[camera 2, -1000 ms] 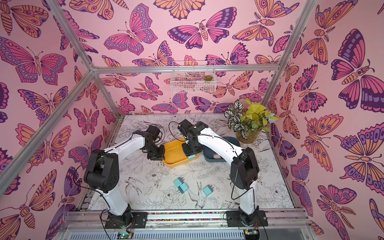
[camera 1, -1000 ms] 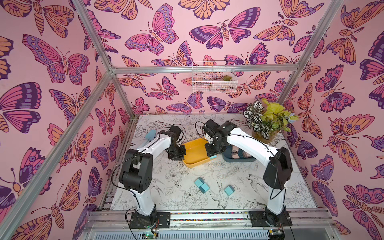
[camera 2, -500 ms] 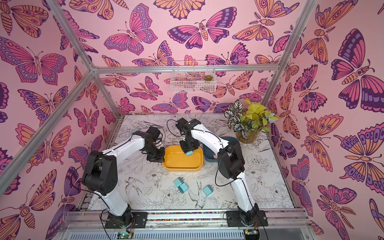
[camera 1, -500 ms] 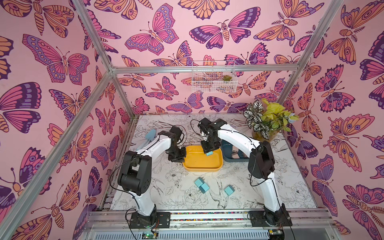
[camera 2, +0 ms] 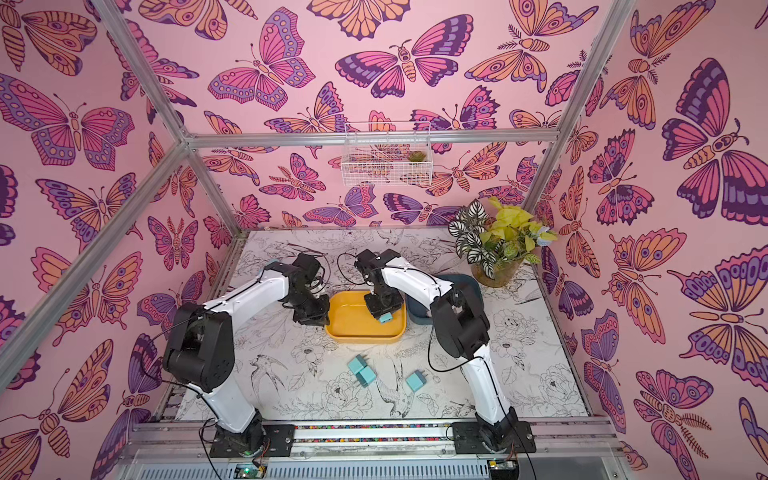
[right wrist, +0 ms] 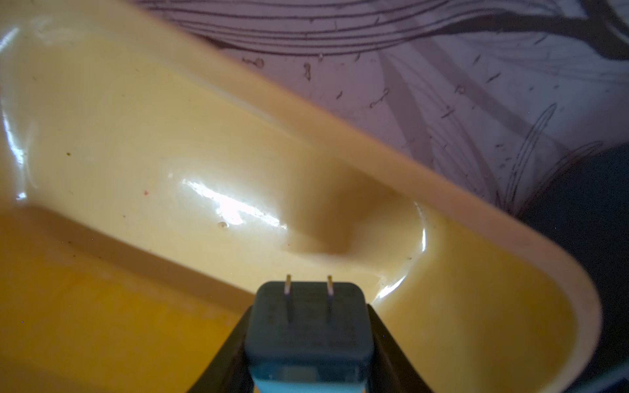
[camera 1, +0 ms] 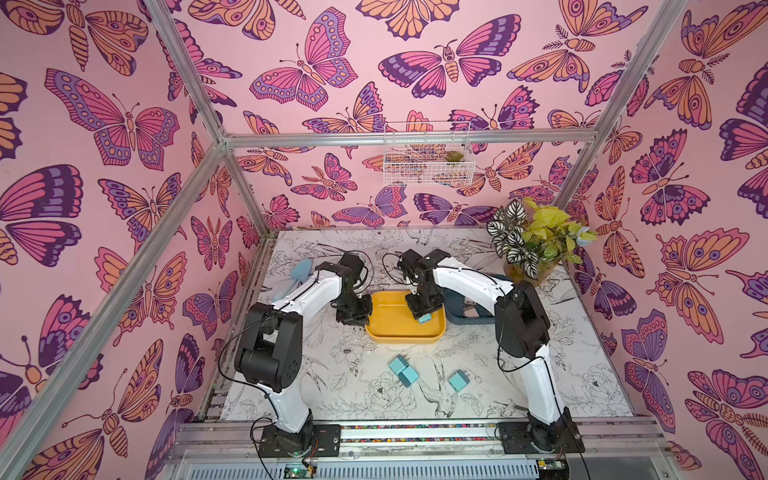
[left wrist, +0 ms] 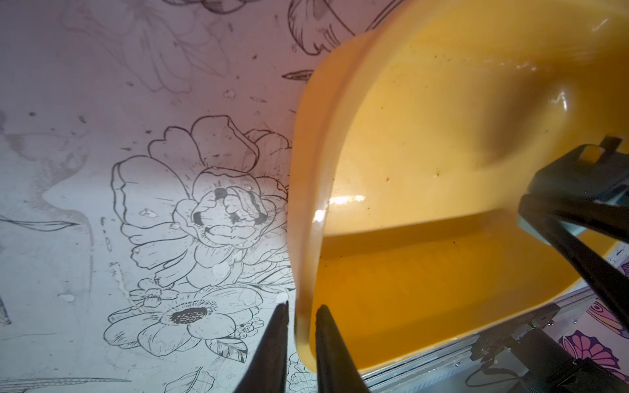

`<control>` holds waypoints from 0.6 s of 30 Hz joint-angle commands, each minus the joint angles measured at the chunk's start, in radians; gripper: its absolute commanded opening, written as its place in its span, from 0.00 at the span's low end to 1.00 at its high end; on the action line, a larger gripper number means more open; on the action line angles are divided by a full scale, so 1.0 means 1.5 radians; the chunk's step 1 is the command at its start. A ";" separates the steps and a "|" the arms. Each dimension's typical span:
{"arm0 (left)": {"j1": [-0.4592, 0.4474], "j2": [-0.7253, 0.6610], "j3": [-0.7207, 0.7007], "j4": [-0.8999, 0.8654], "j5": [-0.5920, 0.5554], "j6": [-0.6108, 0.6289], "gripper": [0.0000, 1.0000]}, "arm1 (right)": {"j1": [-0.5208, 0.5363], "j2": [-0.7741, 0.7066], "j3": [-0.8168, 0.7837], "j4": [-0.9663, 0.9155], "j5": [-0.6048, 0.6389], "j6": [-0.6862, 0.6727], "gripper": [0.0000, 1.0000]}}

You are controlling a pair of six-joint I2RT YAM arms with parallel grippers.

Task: Place the plugs by color into the storage box
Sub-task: Place the plug in the storage box.

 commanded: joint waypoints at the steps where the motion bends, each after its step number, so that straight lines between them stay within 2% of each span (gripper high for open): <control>1: -0.003 -0.005 -0.012 -0.018 0.003 -0.009 0.20 | -0.003 0.009 0.004 0.006 0.038 -0.019 0.48; 8: -0.004 -0.012 -0.021 -0.016 0.020 -0.068 0.19 | -0.003 0.032 -0.002 0.004 0.048 -0.035 0.50; 12: -0.004 -0.009 -0.022 -0.015 0.017 -0.083 0.18 | -0.005 0.025 -0.002 -0.002 0.044 -0.025 0.54; 18: -0.003 -0.008 -0.033 0.000 0.019 -0.125 0.15 | -0.004 -0.087 -0.036 0.001 0.022 0.035 0.63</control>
